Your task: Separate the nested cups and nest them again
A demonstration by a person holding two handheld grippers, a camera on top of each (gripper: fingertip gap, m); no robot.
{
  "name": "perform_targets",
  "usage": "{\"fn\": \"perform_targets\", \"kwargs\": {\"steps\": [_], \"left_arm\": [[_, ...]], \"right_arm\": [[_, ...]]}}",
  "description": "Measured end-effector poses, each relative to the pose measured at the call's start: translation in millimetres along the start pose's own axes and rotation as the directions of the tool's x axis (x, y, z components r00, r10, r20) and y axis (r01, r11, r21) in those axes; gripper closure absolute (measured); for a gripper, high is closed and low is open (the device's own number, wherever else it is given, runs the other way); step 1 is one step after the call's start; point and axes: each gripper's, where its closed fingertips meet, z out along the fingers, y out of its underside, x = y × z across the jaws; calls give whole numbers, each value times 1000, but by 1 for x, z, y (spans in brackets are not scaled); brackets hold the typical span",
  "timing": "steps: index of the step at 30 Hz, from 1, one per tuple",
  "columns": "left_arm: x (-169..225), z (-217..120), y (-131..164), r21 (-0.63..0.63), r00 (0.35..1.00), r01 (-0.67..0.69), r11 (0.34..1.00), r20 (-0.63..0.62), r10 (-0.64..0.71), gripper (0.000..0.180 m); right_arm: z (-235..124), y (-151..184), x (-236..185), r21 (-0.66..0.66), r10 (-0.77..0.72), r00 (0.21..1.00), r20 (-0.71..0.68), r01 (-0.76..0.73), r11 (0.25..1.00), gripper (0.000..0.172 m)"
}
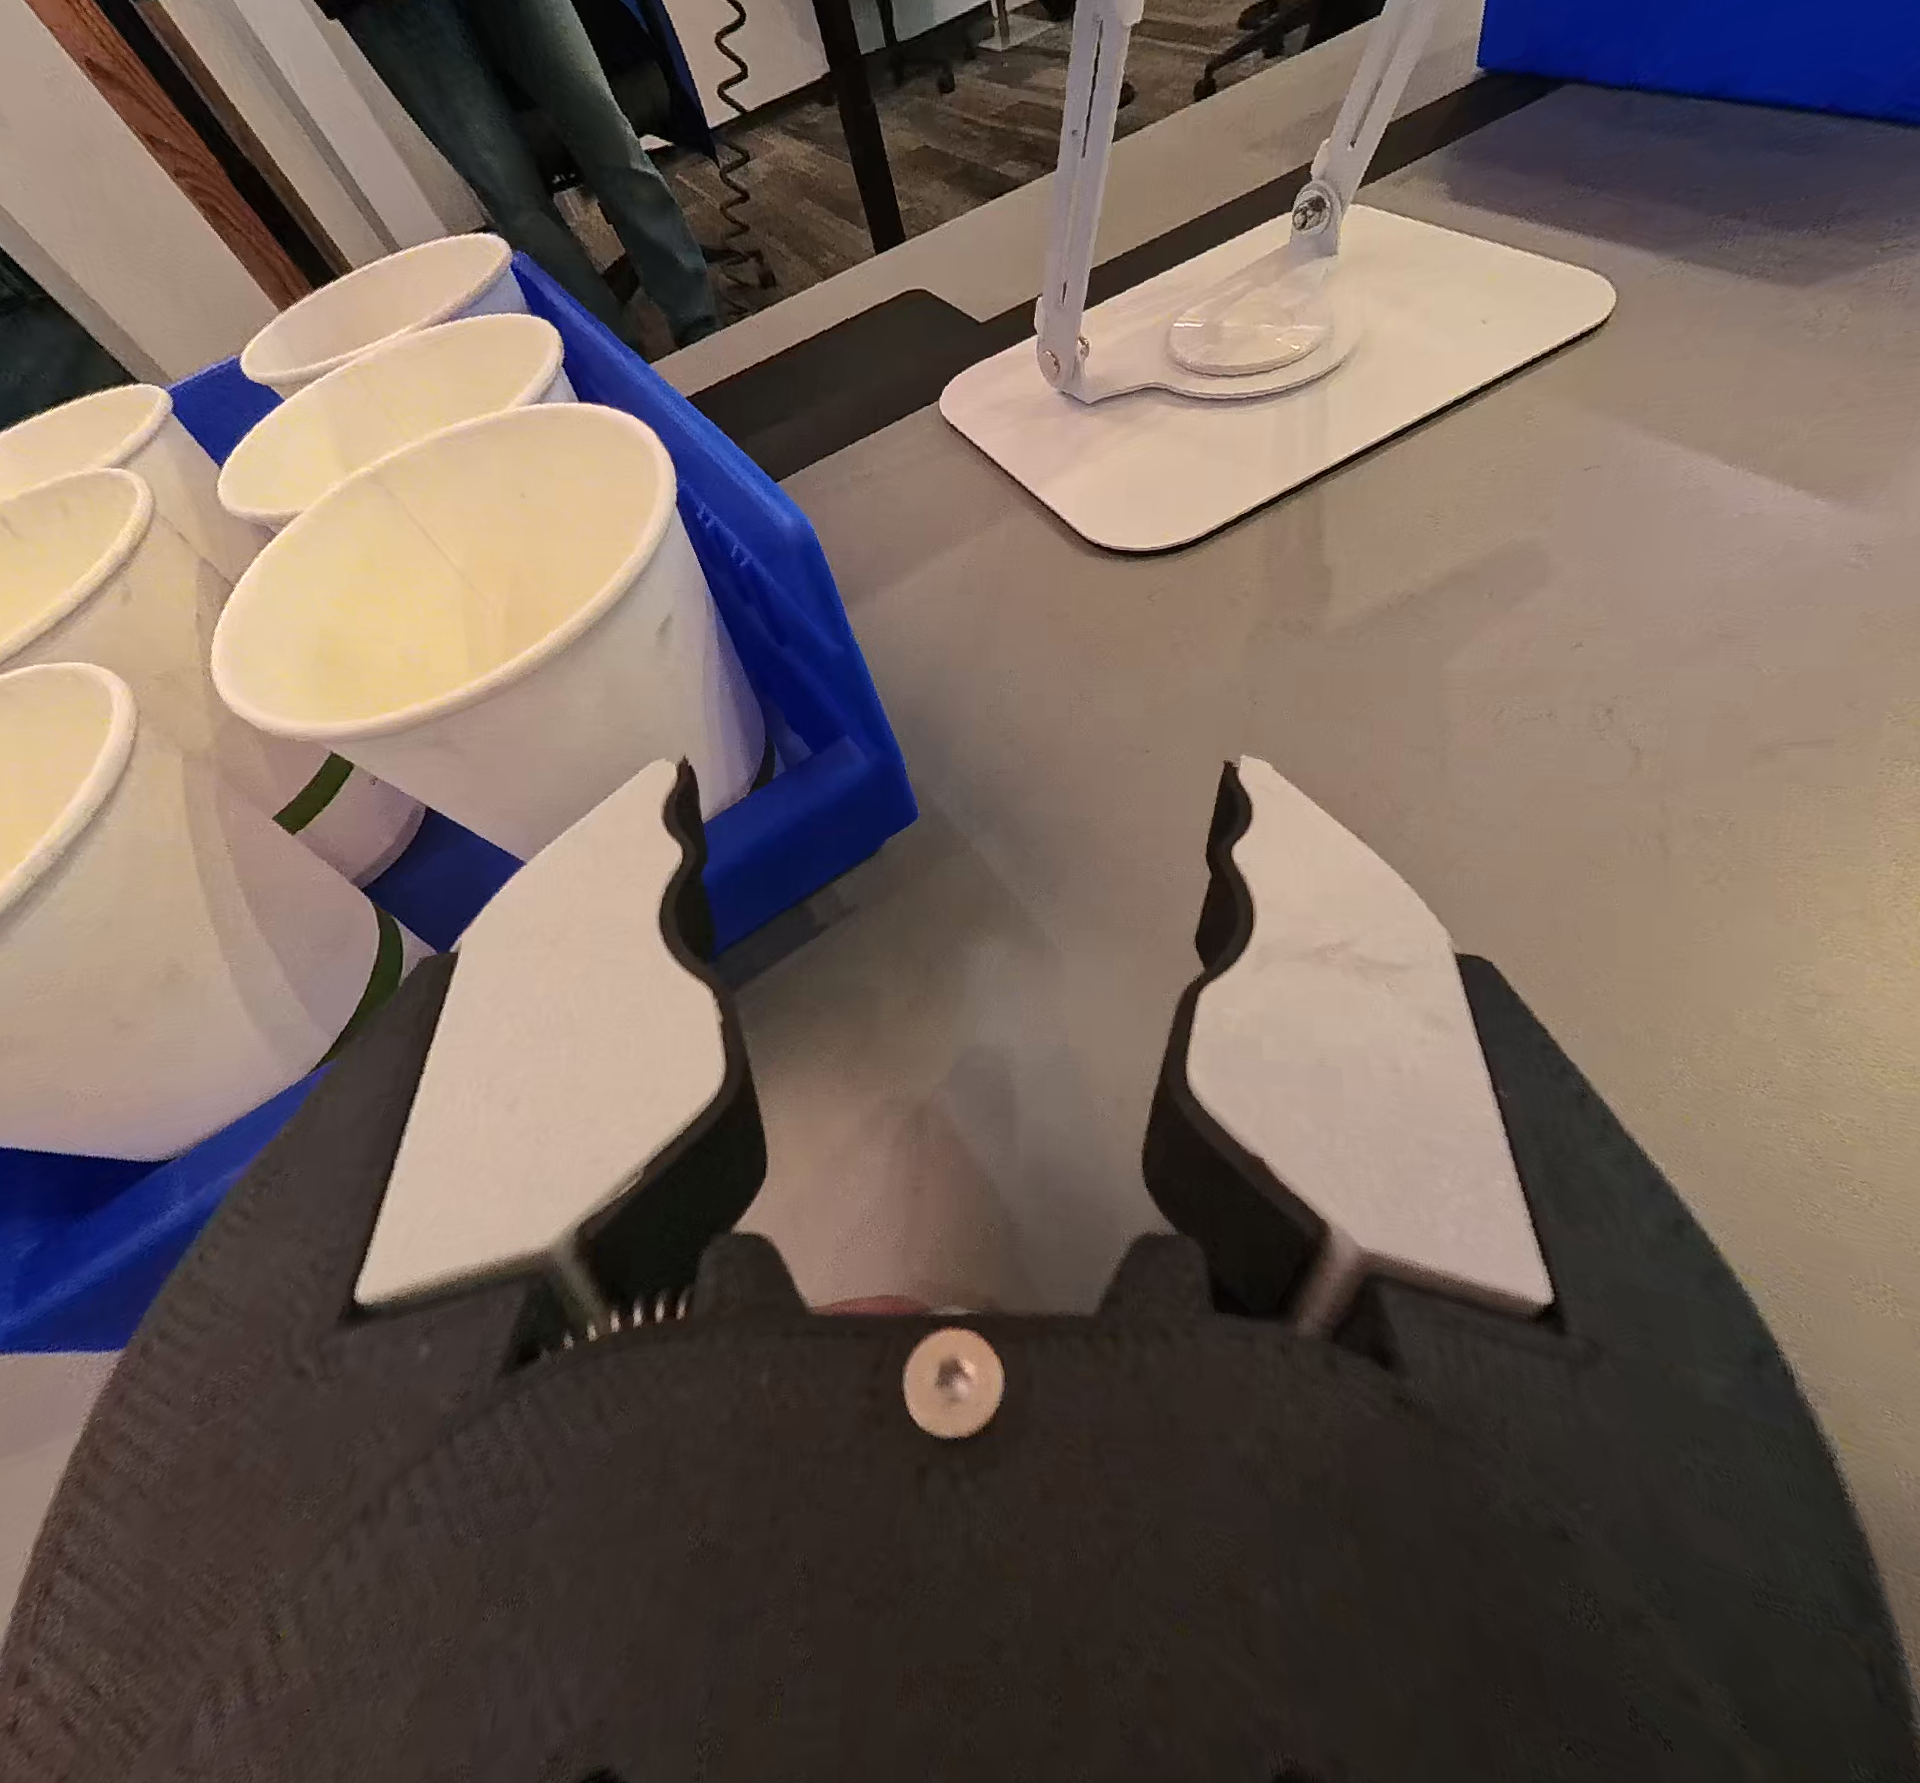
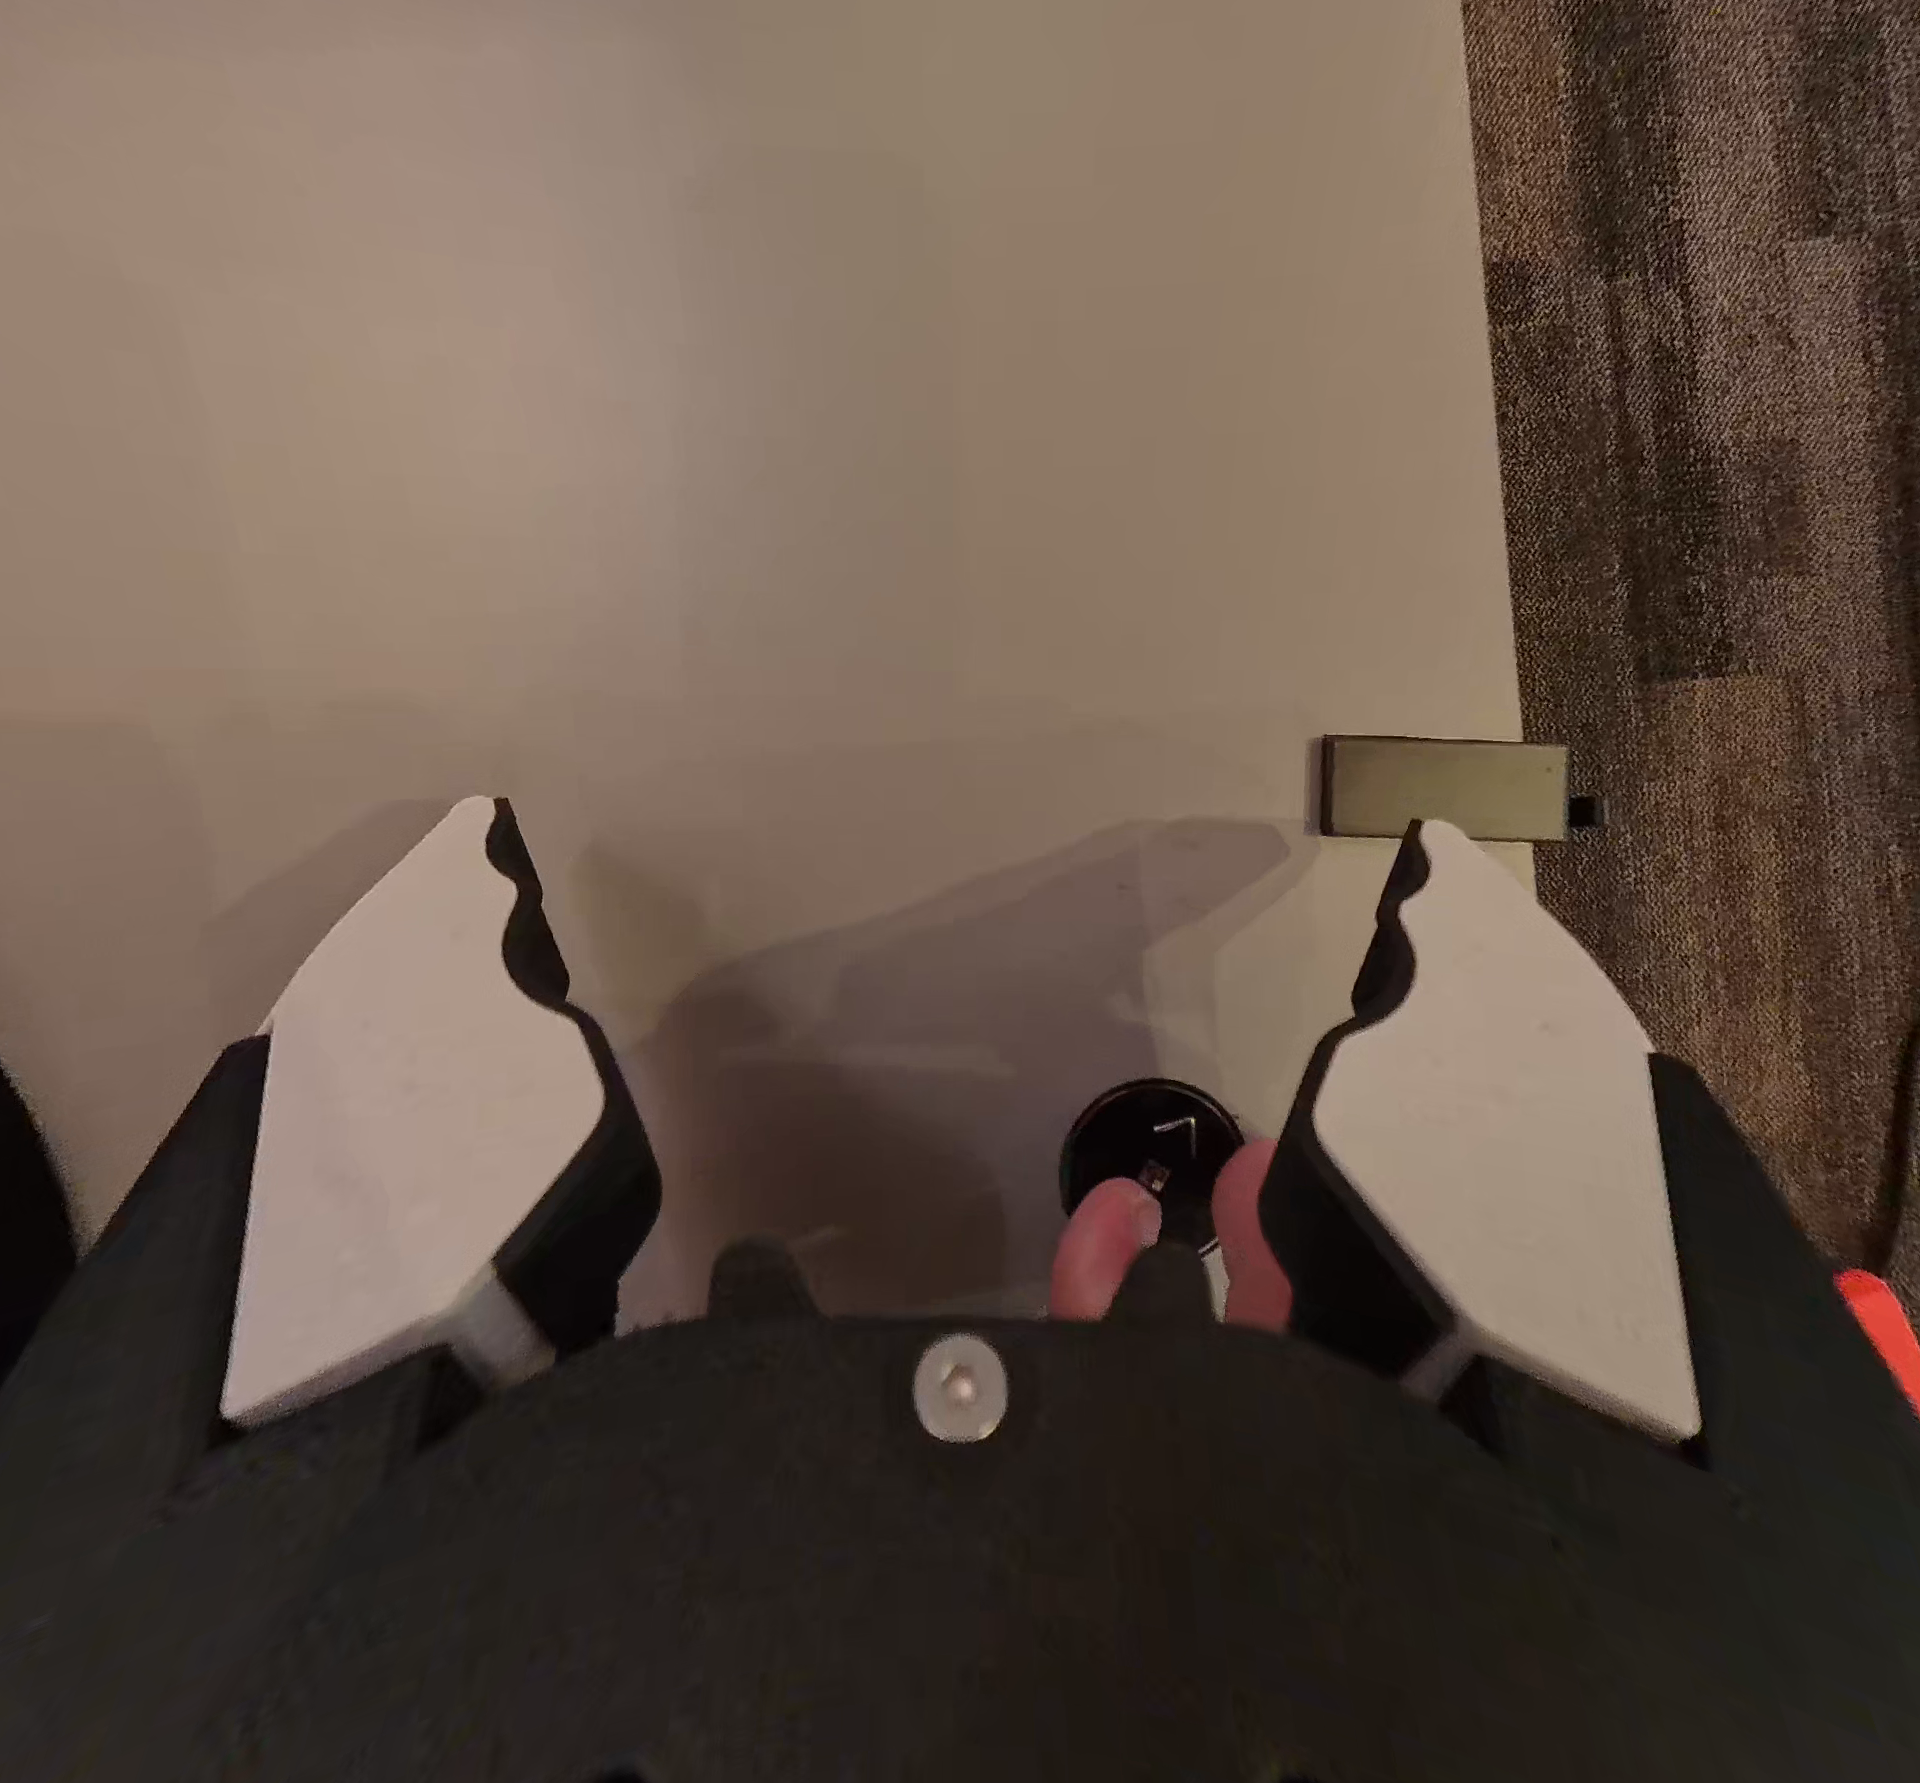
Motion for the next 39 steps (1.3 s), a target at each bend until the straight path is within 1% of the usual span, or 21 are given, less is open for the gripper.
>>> {"fn": "perform_targets", "kwargs": {"steps": [4,8,15,17,20,21,24,25,26,28,30,35,39], "left_arm": [[3,3,3,-31,999,-34,999,8,34,88],[6,7,6,-69,995,-89,994,29,92,86],[3,4,7,-91,993,-97,991,53,102,82],[5,8,8,-108,994,-100,989,35,104,81],[5,14,9,-137,997,-75,988,12,78,77],[5,13,8,-133,997,-71,989,7,73,76],[6,12,4,-130,996,-89,988,0,90,76],[3,8,-3,-120,996,-93,988,4,94,77],[3,7,-3,-116,996,-92,989,6,93,77],[2,4,-7,-114,996,-85,990,6,86,77],[1,3,-13,-99,996,-90,991,1,90,79],[0,0,-17,-94,996,-88,992,15,89,79],[0,-2,-22,-89,995,-98,991,17,100,79]], "right_arm": [[0,2,4,-22,6,1000,-18,-6,1000,24],[2,2,2,-77,-16,999,-31,13,997,24],[-1,-1,2,-102,7,999,-40,-11,995,24],[-5,-7,-1,-83,-31,999,-45,28,996,24],[-11,-17,4,-31,-27,994,-105,23,999,26],[-11,-17,4,-38,-44,992,-118,40,998,29],[-13,-20,-2,-46,-69,990,-120,64,997,30],[-13,-20,-5,-45,-63,992,-109,58,997,32],[-13,-20,-5,-47,-57,993,-103,53,998,32],[-13,-21,-2,-45,-60,993,-102,56,997,28],[-12,-22,-1,-47,-60,995,-82,56,997,29],[-12,-15,2,-66,6,998,-60,-10,998,24],[-13,-12,3,-76,-5,999,-44,1,997,24]]}}
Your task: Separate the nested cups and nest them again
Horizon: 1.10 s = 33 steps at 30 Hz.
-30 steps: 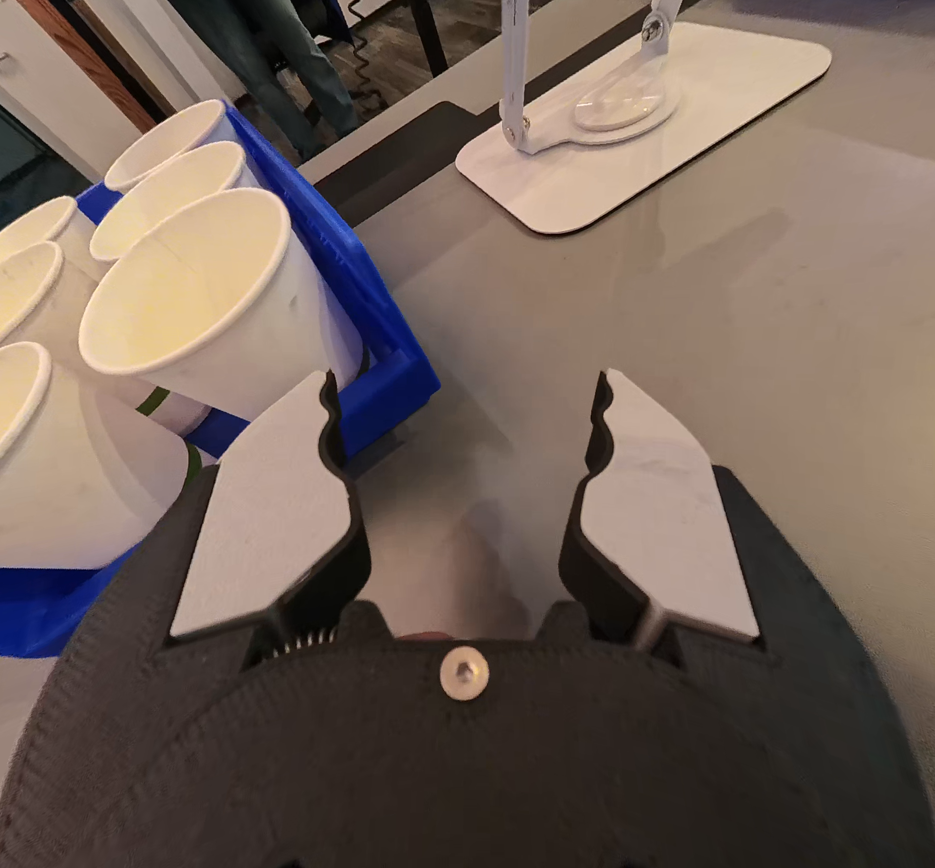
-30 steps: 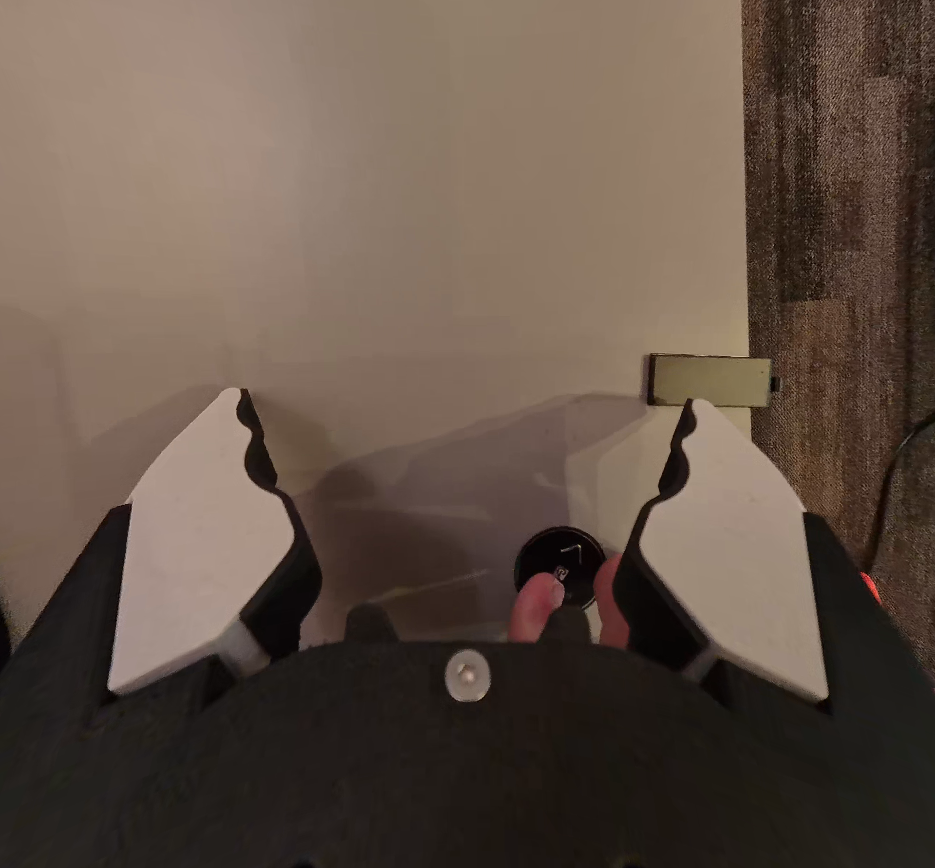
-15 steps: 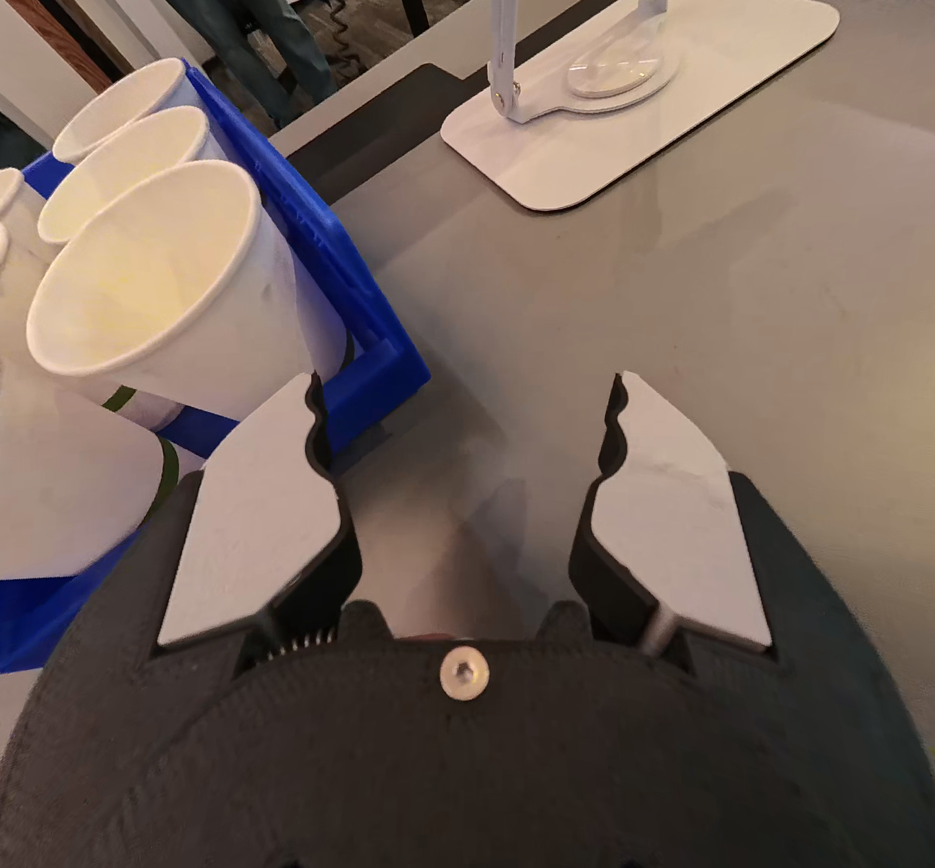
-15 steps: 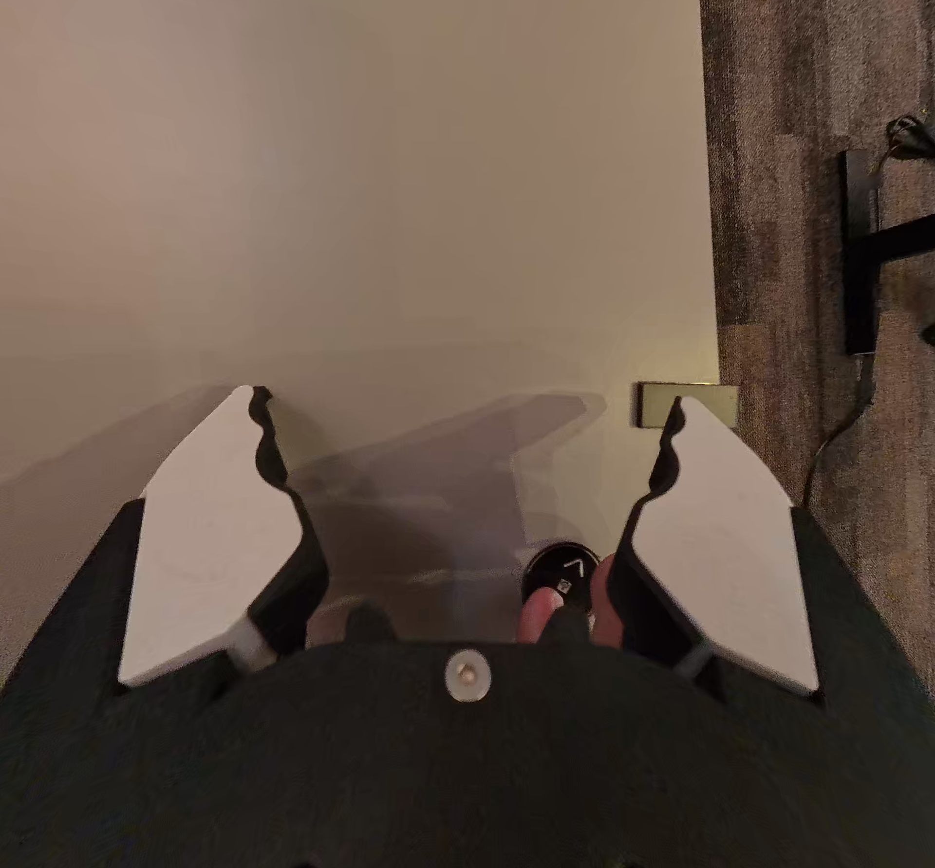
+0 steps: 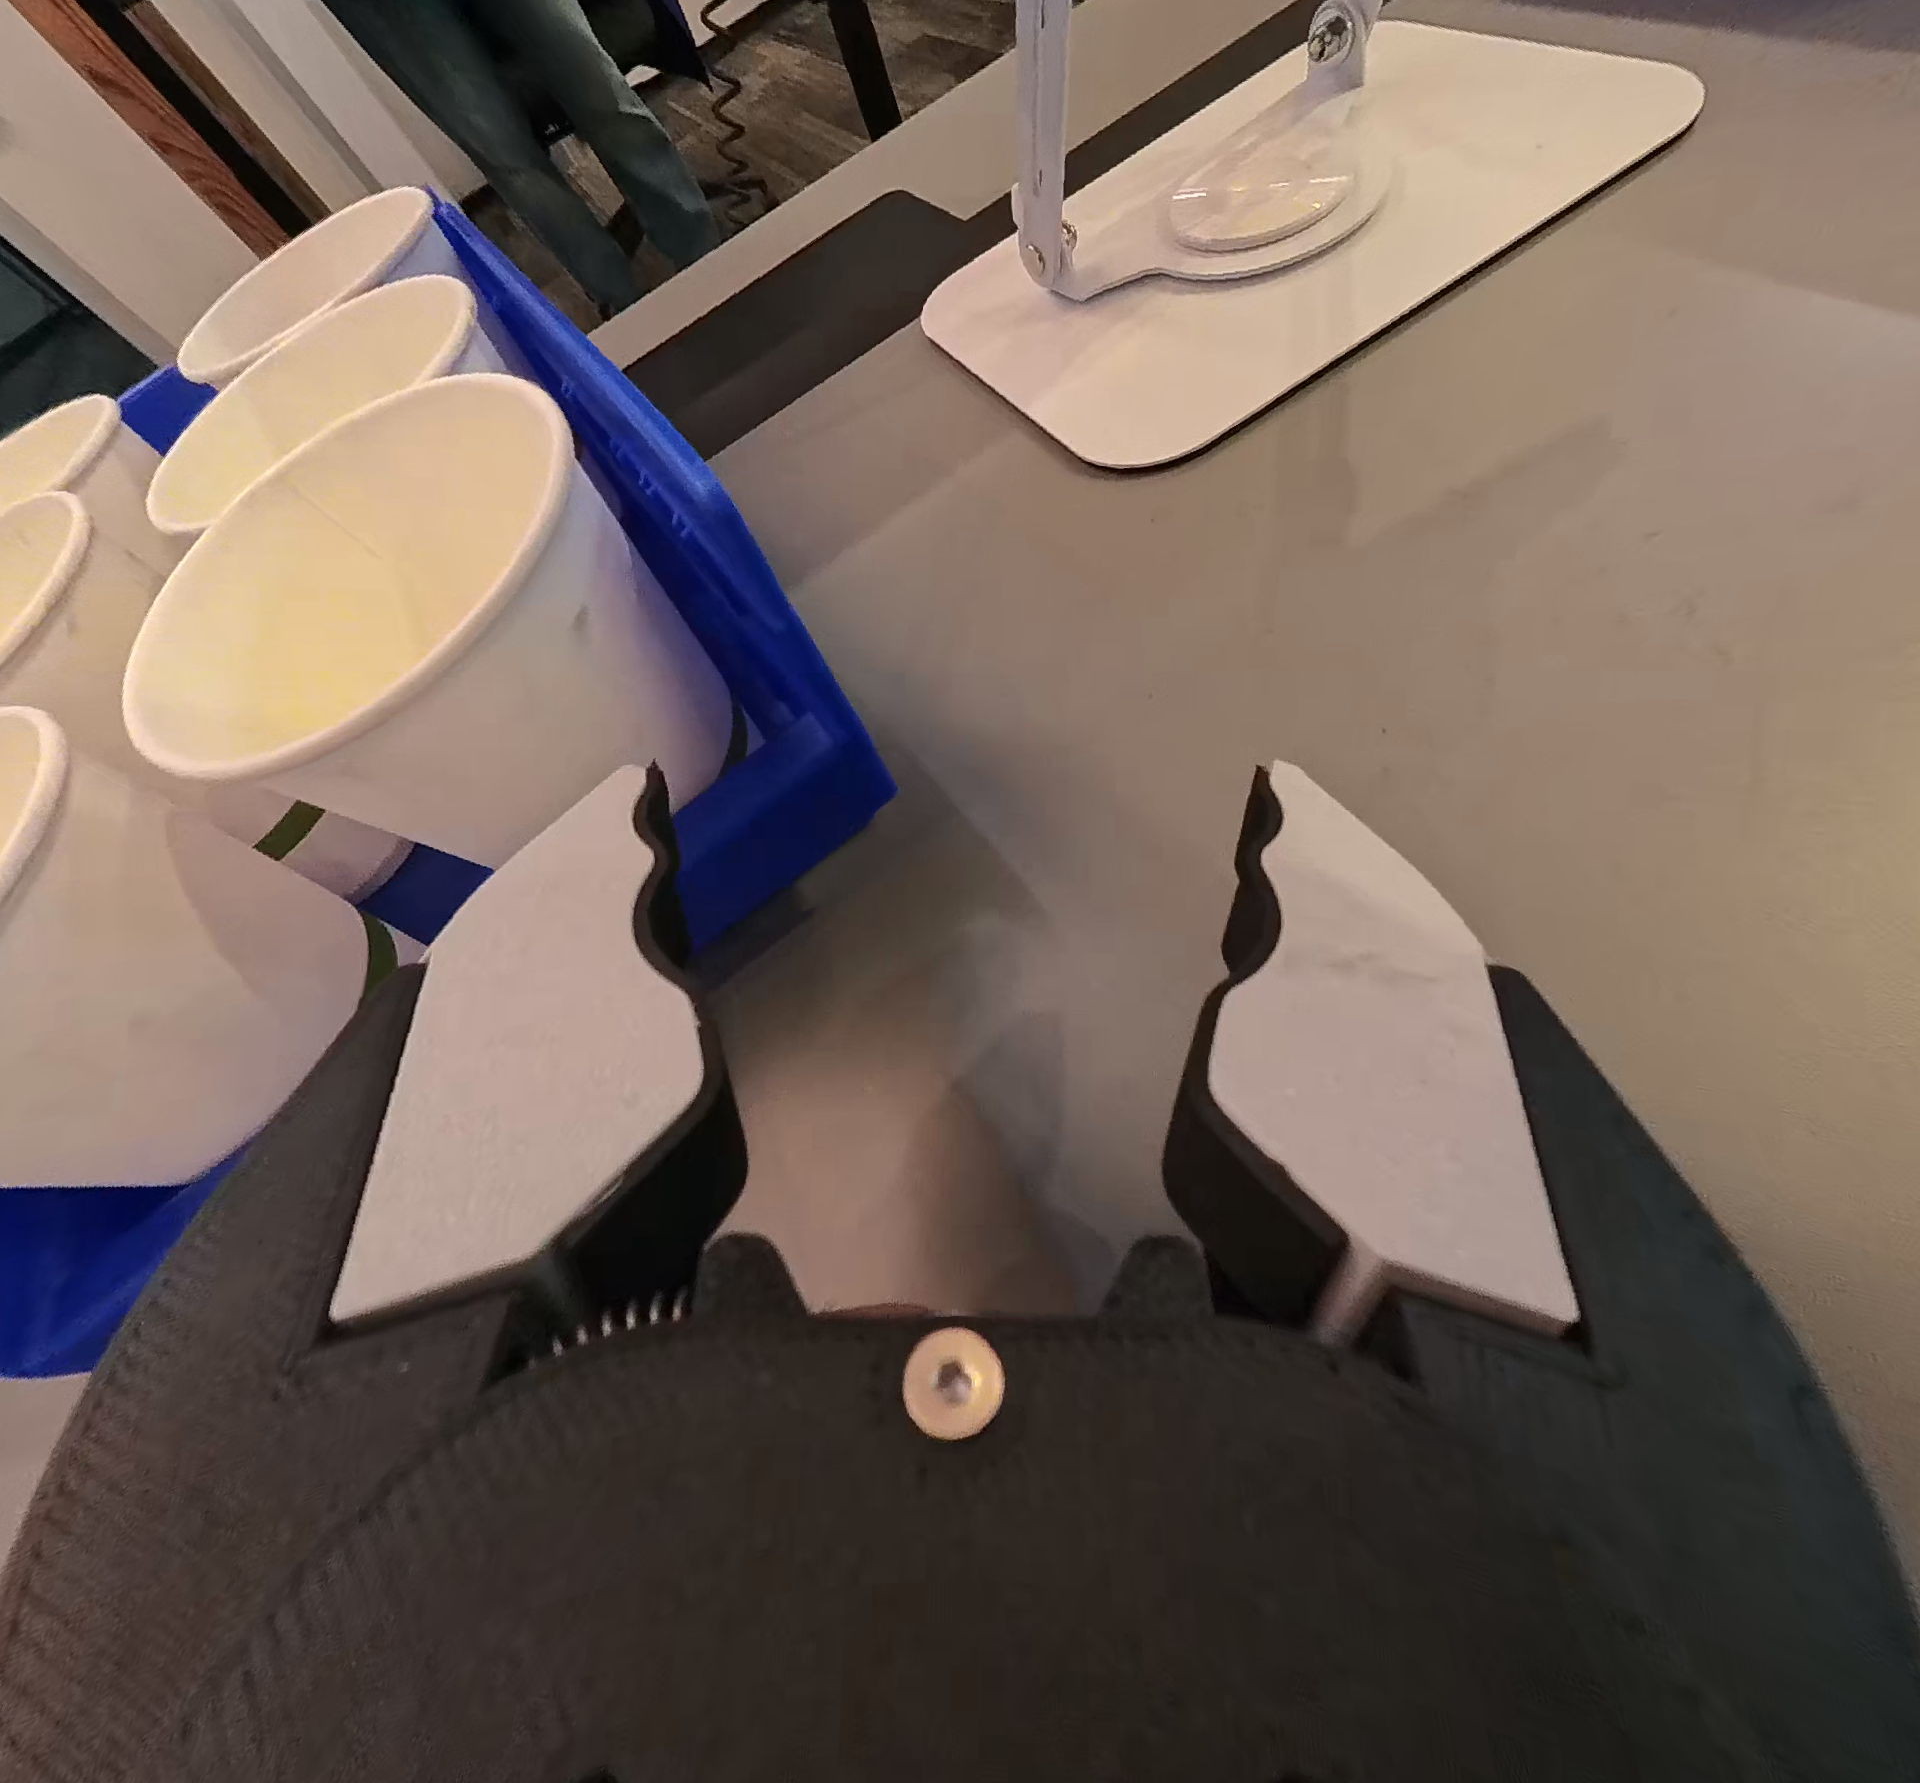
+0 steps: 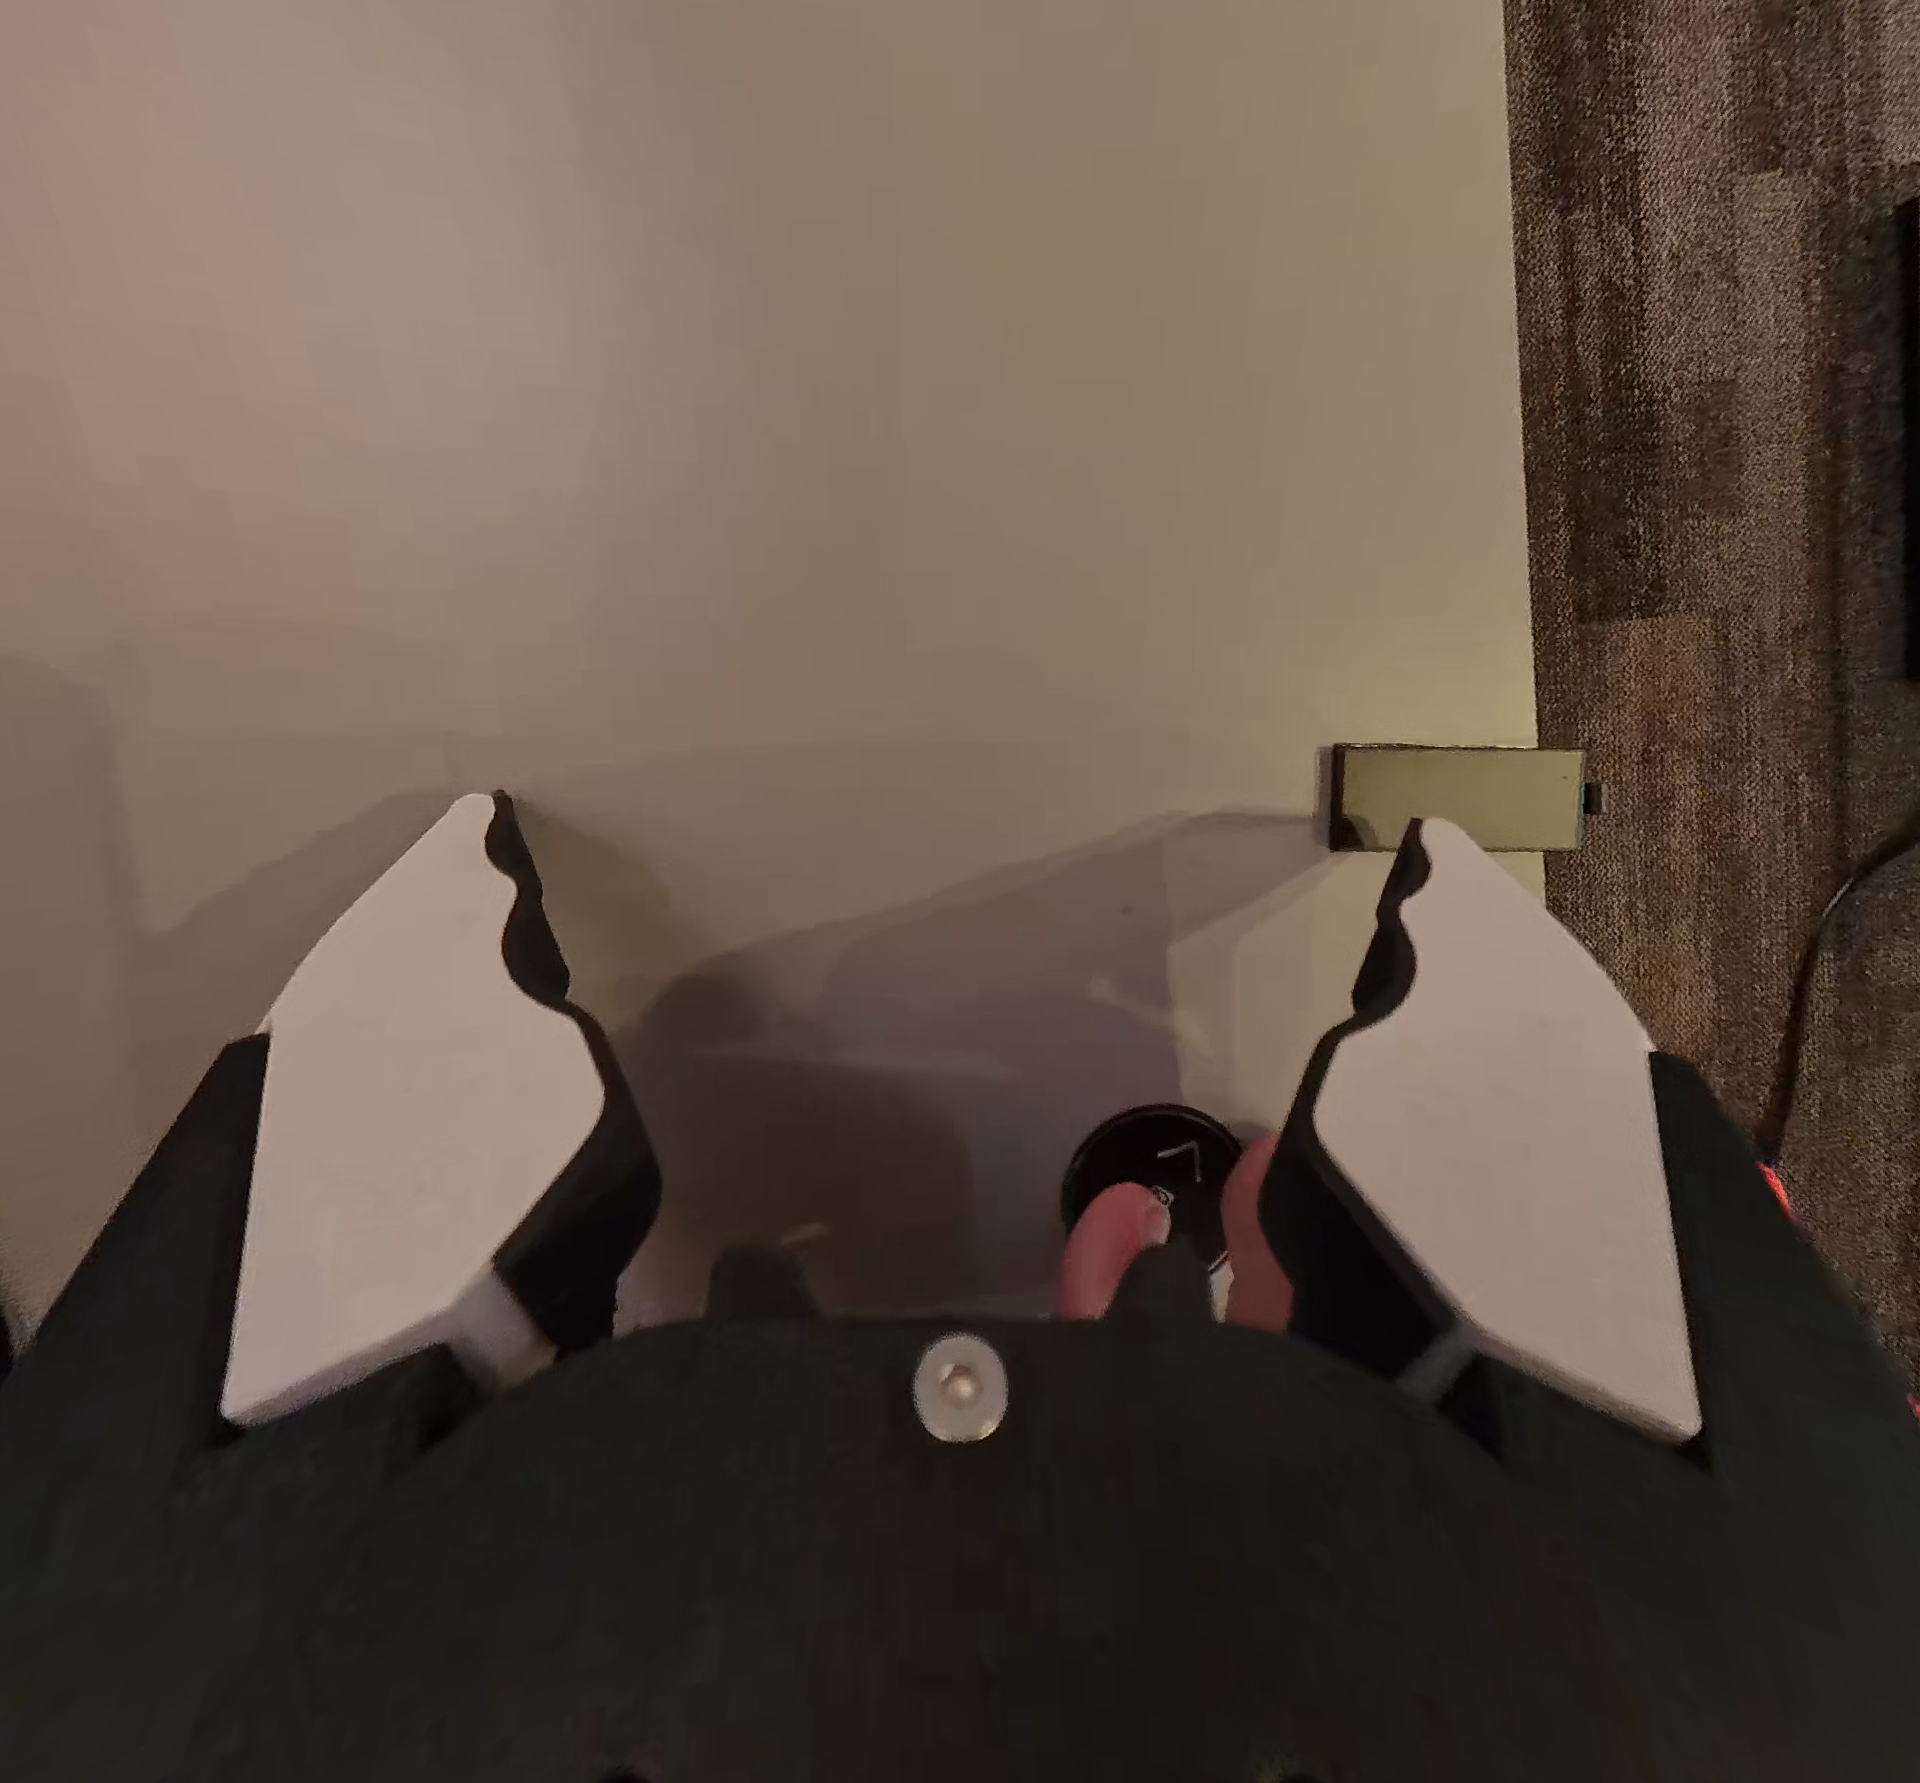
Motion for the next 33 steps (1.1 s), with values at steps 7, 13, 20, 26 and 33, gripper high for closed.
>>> {"fn": "perform_targets", "kwargs": {"steps": [7,13,20,26,33], "left_arm": [[-1,-8,-4,8,999,-26,1000,27,26,78],[0,-11,-4,-16,997,-54,998,50,55,77],[0,-10,-8,-63,996,-72,995,50,76,75],[3,-6,-6,-122,995,-92,988,34,97,73],[-1,-5,-5,-180,998,-50,982,32,56,67]], "right_arm": [[-4,0,-2,8,-22,1000,12,22,1000,24],[-9,0,4,29,-23,1000,3,23,999,23],[-17,-3,1,50,-52,999,10,51,997,23],[-25,-6,1,61,-65,998,24,64,996,23],[-32,-9,0,50,-76,997,27,75,996,23]]}}
